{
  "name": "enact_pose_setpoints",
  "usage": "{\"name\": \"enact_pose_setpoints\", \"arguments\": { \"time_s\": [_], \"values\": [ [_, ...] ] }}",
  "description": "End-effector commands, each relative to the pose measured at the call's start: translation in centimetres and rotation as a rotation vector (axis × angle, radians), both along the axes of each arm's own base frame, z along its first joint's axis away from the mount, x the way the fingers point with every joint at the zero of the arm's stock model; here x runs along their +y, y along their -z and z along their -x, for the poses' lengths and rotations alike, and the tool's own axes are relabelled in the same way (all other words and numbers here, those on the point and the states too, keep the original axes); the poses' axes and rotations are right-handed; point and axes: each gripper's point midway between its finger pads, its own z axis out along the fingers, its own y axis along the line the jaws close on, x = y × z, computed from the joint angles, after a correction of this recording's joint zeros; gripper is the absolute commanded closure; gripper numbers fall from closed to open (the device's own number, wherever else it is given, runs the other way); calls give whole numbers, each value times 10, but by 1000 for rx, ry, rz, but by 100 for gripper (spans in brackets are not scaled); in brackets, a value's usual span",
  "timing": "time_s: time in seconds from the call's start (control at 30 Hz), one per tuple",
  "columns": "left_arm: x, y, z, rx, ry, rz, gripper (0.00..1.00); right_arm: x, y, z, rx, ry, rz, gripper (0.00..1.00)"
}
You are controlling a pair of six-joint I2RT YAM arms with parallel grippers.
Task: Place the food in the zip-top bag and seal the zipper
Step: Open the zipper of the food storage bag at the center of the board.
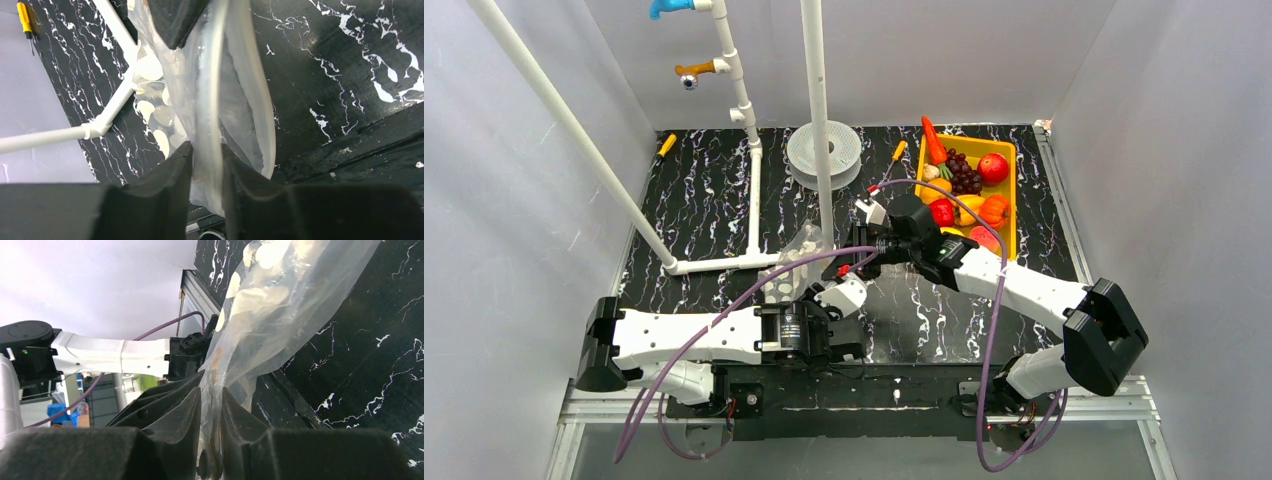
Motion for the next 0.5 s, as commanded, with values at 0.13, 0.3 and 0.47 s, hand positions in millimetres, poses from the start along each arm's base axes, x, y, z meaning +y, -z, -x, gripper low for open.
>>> {"name": "enact_pose_setpoints", "arguments": {
  "time_s": [0.13,0.3,0.47],
  "values": [
    [12,-17,5,12,-45,150,100,1,-4,3,-131,-45,73,46],
    [27,-36,7,23,-110,266,100,-6,-14,3,-196,-41,75,17],
    [59,-54,10,23,-173,272,100,-6,-37,7,-297,-61,-8,2]
  ]
}}
